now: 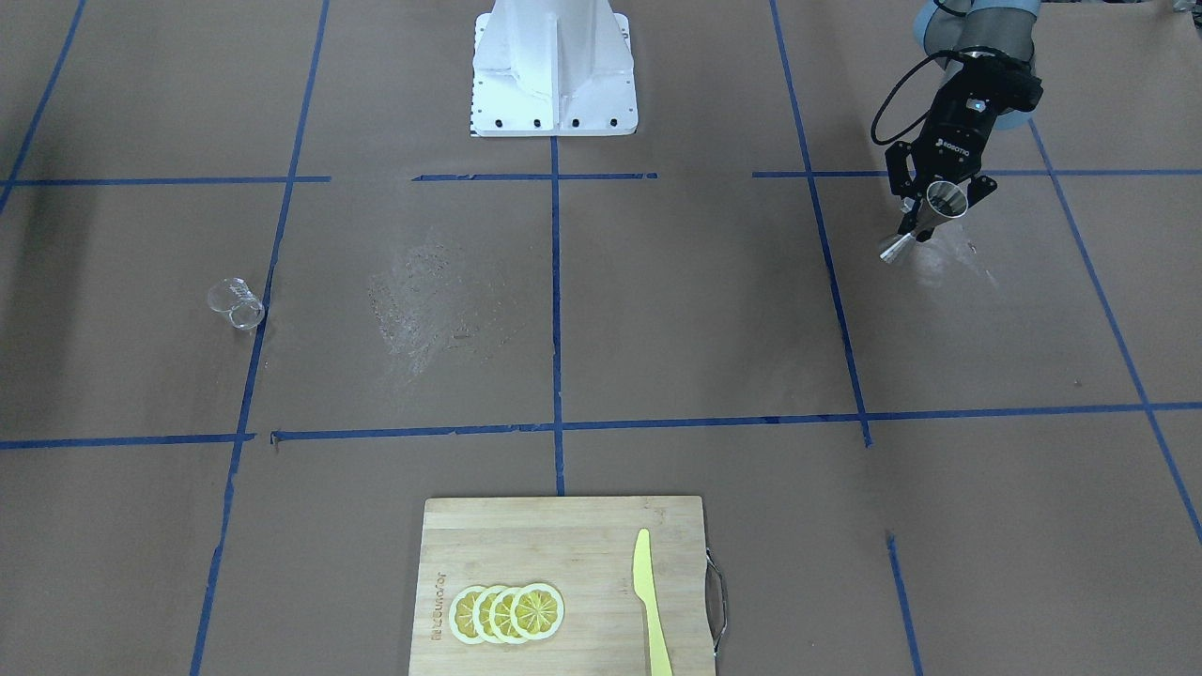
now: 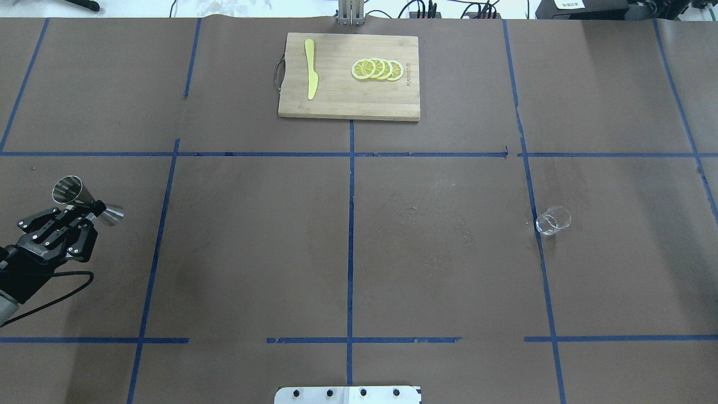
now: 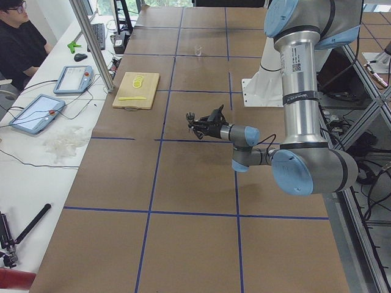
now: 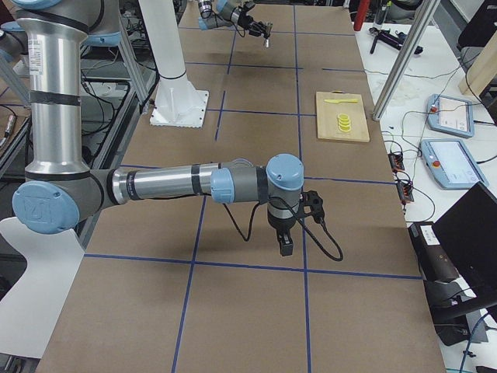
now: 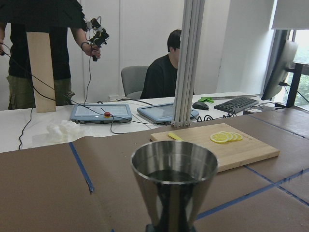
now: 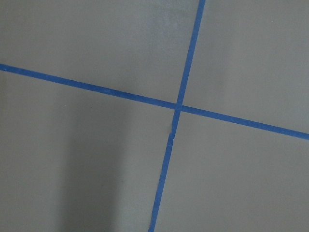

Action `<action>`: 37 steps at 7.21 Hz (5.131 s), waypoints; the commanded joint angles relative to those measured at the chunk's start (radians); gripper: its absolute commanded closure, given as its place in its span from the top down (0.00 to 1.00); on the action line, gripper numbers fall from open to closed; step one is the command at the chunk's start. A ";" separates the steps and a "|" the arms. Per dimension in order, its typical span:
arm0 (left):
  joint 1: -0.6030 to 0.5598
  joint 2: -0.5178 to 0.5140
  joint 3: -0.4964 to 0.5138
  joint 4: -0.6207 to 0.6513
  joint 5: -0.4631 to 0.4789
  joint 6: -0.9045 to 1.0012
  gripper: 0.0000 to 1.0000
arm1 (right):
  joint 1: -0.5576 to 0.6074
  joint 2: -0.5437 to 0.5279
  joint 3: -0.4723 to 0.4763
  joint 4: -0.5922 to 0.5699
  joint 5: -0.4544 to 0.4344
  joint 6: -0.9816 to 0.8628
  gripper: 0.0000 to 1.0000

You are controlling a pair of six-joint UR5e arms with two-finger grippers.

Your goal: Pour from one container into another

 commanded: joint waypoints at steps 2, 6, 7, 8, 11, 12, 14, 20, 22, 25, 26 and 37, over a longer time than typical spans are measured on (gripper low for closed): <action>0.084 0.007 0.074 -0.004 0.093 -0.002 0.00 | 0.009 0.000 0.003 0.000 0.000 0.000 1.00; 0.119 -0.050 0.148 -0.027 0.144 -0.046 0.00 | 0.010 0.002 0.003 0.000 0.000 0.000 1.00; 0.125 -0.071 0.158 -0.027 0.145 -0.046 0.00 | 0.010 0.003 0.003 0.000 0.000 0.002 1.00; 0.132 -0.073 0.158 -0.027 0.142 -0.045 0.00 | 0.010 0.005 0.003 0.000 0.000 0.000 1.00; 0.136 -0.100 0.155 -0.025 0.134 -0.043 0.00 | 0.010 0.005 0.001 0.000 0.000 0.002 1.00; 0.138 -0.107 0.158 -0.024 0.134 -0.043 0.00 | 0.010 0.005 0.001 0.000 0.000 0.002 1.00; 0.142 -0.107 0.173 -0.024 0.134 -0.042 0.00 | 0.010 0.005 0.001 0.000 -0.001 0.002 1.00; 0.145 -0.140 0.209 -0.022 0.110 -0.042 0.00 | 0.010 0.003 0.001 0.000 -0.001 0.000 1.00; 0.144 -0.141 0.212 -0.024 0.104 -0.042 0.00 | 0.010 0.003 0.001 0.000 -0.001 0.000 1.00; 0.141 -0.125 0.210 -0.024 0.102 -0.042 0.00 | 0.015 0.005 0.001 0.000 -0.001 0.000 1.00; 0.141 -0.125 0.210 -0.024 0.102 -0.042 0.00 | 0.015 0.005 0.001 0.000 -0.001 0.000 1.00; 0.141 -0.130 0.226 -0.025 0.108 -0.034 0.07 | 0.016 0.009 0.001 0.000 -0.003 0.000 1.00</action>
